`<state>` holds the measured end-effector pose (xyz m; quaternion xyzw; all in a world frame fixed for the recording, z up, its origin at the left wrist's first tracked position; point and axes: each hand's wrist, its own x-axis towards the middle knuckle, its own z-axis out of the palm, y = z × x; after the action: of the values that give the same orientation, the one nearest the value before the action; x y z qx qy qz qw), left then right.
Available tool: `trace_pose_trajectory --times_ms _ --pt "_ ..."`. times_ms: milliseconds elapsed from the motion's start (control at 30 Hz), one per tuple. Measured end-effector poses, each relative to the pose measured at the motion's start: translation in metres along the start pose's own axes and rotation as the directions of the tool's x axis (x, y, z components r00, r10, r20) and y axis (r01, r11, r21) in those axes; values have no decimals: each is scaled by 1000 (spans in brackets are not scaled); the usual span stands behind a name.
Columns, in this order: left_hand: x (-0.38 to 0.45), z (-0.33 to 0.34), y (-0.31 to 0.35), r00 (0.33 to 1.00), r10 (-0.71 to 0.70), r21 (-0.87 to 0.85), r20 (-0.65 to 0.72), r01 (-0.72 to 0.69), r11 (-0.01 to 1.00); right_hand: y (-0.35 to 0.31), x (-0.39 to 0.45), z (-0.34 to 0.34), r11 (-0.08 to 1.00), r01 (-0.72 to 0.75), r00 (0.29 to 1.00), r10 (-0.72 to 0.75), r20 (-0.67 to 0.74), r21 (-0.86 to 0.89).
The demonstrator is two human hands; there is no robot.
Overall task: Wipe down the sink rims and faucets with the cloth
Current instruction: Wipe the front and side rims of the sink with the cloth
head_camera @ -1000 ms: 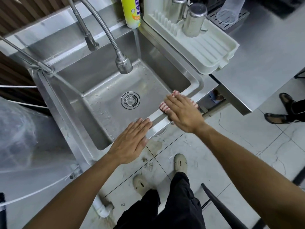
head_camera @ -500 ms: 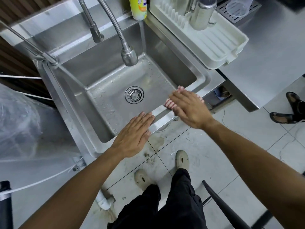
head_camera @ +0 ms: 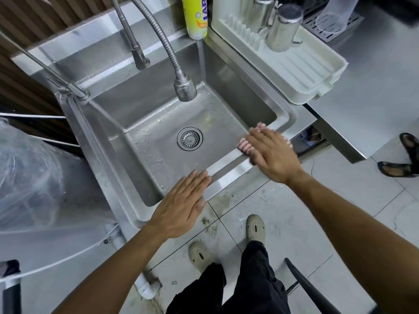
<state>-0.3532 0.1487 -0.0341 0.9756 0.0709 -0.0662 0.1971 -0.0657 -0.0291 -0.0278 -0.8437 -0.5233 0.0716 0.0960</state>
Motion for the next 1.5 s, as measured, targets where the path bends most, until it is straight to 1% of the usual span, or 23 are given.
trace_pose_trajectory --times_ms 67,133,200,233,300,367,433,500,533,633,700,767,833,900,1000,1067,1133,1200,1267,1333,1400,1467,1500 --pt "-6 1 -2 1000 2 12 -1 -2 1000 34 11 -11 986 -168 985 168 -32 17" --pt "-9 1 -2 1000 -1 22 -4 1 1000 43 17 -17 945 -324 944 326 -50 51" --pt "-11 1 -2 1000 3 31 -2 -3 1000 18 17 -14 907 -416 902 421 -92 71" --pt "-11 1 -2 1000 1 33 -1 -1 999 -5 14 -9 903 -422 894 430 -125 82" --pt "-10 0 -2 1000 -2 36 2 2 999 -61 1 7 936 -337 930 347 -122 100" --pt "-12 -1 -2 1000 -3 38 1 3 999 -99 -15 22 985 -140 988 146 -54 102" --pt "-16 0 -3 1000 -9 27 3 9 1000 -94 -18 22 995 49 999 -50 7 83" --pt "-23 1 -5 1000 -14 27 4 14 1000 -58 -6 12 995 83 996 -85 34 57" --pt "-26 2 -7 1000 -18 26 6 18 999 -35 0 6 999 36 999 -36 3 40" --pt "-31 3 -9 999 -33 19 11 33 999 13 9 -12 965 -258 965 260 -45 45" --pt "-33 3 -9 999 -52 15 6 52 999 -1 12 -9 929 -366 926 370 -76 61" --pt "-36 4 -9 997 -75 8 5 75 997 -49 9 1 921 -380 916 387 -101 80" --pt "-40 5 -10 996 -94 13 7 94 995 -106 -6 16 954 -283 950 294 -108 101" --pt "-43 5 -11 995 -101 26 6 101 995 -143 -21 30 988 -107 991 115 -65 114" --pt "-47 4 -13 995 -99 33 10 99 995 -128 -18 29 990 116 993 -119 27 78" --pt "-49 4 -14 995 -93 29 20 92 995 -90 -6 20 989 140 988 -143 51 43" --pt "-49 4 -14 996 -86 23 17 86 996 -47 2 8 1000 27 1000 -27 7 -1" --pt "-49 4 -15 996 -87 26 8 87 996 -24 3 1 988 -155 987 155 -38 7" --pt "-49 4 -15 996 -88 25 7 88 996 -36 4 5 944 -327 940 329 -87 37" --pt "-49 5 -16 995 -95 20 15 95 995 -79 4 13 919 -391 905 395 -156 60" --pt "-51 4 -17 996 -91 28 20 90 996 -131 -8 26 958 -275 948 284 -146 79" --pt "-55 3 -19 995 -98 74 5 98 992 -164 -24 39 996 -50 996 55 -64 71" --pt "-59 3 -21 991 -136 92 -14 137 986 -165 -28 42 996 66 997 -64 -32 57"
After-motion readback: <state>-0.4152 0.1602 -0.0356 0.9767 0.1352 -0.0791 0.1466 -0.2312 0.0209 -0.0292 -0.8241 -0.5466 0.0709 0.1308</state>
